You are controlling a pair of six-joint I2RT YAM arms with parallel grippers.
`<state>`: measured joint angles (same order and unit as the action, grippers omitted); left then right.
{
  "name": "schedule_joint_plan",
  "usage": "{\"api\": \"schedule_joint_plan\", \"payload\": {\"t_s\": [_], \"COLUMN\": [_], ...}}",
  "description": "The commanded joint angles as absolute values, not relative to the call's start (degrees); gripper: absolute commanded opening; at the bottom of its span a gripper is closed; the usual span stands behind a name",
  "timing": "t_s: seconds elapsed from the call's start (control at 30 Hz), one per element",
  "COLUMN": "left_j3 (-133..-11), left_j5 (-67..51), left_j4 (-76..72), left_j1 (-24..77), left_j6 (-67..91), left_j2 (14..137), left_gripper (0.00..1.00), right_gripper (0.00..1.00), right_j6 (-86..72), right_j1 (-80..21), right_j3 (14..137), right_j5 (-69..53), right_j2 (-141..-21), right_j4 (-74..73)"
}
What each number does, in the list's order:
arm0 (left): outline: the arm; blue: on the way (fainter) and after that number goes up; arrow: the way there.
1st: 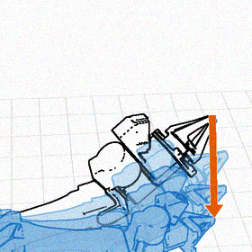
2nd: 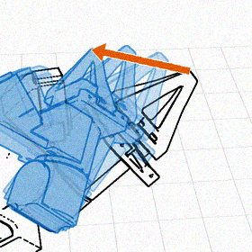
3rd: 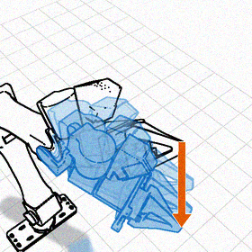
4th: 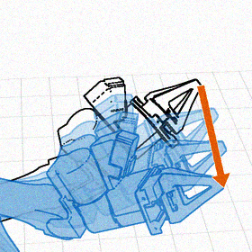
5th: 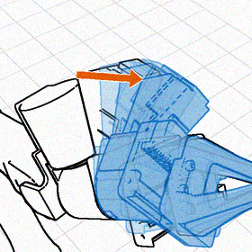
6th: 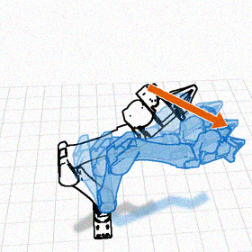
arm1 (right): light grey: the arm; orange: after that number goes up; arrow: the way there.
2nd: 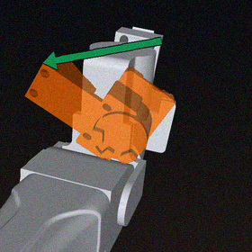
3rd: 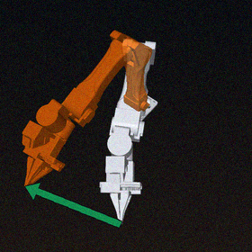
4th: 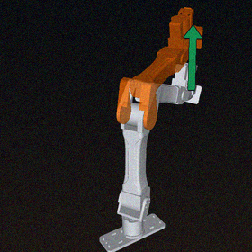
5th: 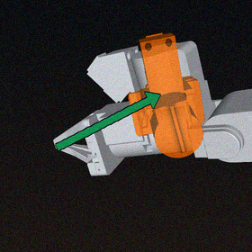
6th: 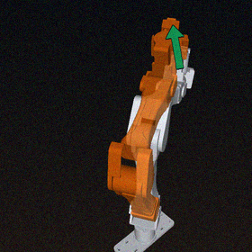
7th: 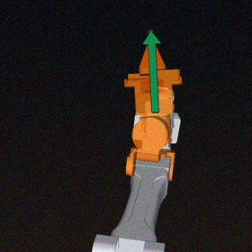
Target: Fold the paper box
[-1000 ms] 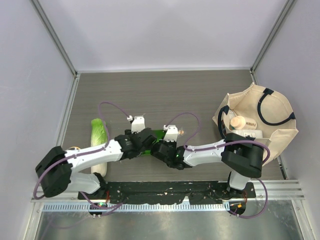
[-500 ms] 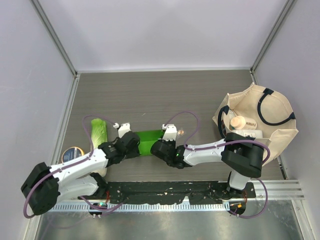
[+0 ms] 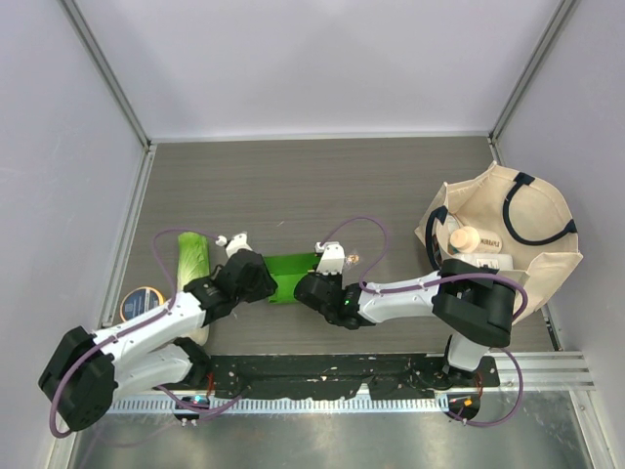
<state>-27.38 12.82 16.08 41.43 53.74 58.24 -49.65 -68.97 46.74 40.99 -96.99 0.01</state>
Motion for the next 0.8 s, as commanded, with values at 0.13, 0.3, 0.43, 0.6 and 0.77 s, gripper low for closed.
{"api": "schedule_joint_plan", "payload": {"t_s": [0.13,0.3,0.43,0.6,0.77], "left_j3": [-29.09,-29.18,-31.02,-34.36,-44.02], "left_j5": [13.53,14.33,14.24,21.77,39.86], "left_j4": [15.20,15.56,14.68,17.48,32.76], "left_j1": [40.69,40.69,40.69,44.01,51.14], "left_j6": [53.35,52.30,50.80,50.01,53.17], "left_j2": [61.87,63.10,67.84,75.57,87.78], "left_gripper": [0.33,0.28,0.13,0.00,0.00], "right_gripper": [0.08,0.07,0.06,0.05,0.04], "right_j6": [-49.22,-49.13,-48.96,-49.48,-50.89], "right_j1": [-68.91,-68.91,-68.91,-68.91,-68.91], "right_j3": [48.52,48.60,48.78,49.65,50.36], "right_j5": [42.01,41.92,41.57,41.40,41.05], "right_j2": [-95.36,-95.36,-95.98,-96.94,-97.82], "right_j4": [2.29,2.46,2.90,2.73,2.55]}}
